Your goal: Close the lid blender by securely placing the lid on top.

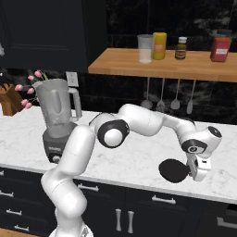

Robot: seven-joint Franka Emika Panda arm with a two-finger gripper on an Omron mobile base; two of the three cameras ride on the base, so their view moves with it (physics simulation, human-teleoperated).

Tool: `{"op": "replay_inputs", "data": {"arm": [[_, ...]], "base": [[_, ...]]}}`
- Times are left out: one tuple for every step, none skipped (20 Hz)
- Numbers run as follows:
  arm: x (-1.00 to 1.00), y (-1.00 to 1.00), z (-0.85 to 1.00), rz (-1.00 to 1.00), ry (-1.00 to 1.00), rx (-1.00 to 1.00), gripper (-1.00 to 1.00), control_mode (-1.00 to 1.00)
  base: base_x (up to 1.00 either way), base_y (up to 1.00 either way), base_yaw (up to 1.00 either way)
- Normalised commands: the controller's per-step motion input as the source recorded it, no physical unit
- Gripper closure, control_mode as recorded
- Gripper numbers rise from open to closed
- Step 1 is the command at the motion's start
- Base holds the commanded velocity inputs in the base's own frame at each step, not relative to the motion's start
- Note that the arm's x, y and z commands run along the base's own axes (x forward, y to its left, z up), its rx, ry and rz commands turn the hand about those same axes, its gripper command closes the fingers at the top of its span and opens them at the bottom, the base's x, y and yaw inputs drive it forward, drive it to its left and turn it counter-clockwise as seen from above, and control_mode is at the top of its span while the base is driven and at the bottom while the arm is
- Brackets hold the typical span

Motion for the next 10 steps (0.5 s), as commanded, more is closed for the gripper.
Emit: {"op": "replay_inputs", "data": {"arm": [[0.0,0.0,0.0,0.0,0.0,0.0,1.0,-1.0],[0.0,0.0,0.0,0.0,0.0,0.0,1.0,-1.0],[0.0,0.0,0.0,0.0,0.0,0.0,1.0,-1.0],[0.0,0.0,0.0,0.0,0.0,0.0,1.0,-1.0],[0.0,0.0,0.0,0.0,0.0,0.0,1.0,-1.0],[0.0,0.0,0.0,0.0,0.0,0.0,1.0,-1.0],[0.0,0.0,0.0,0.0,0.0,0.0,1.0,-1.0],[0.0,0.0,0.0,0.05,0.0,0.0,1.0,-1.0],[0.0,0.0,0.0,0.07,0.0,0.0,1.0,-1.0],[-0.15,0.0,0.0,0.02,0.0,0.0,1.0,-1.0]], "base": [[0.0,0.0,0.0],[0.0,0.0,0.0],[0.0,0.0,0.0],[0.0,0.0,0.0],[0.0,0.0,0.0],[0.0,0.0,0.0],[0.0,0.0,0.0],[0.0,0.0,0.0],[0.0,0.0,0.0],[0.0,0.0,0.0]]}}
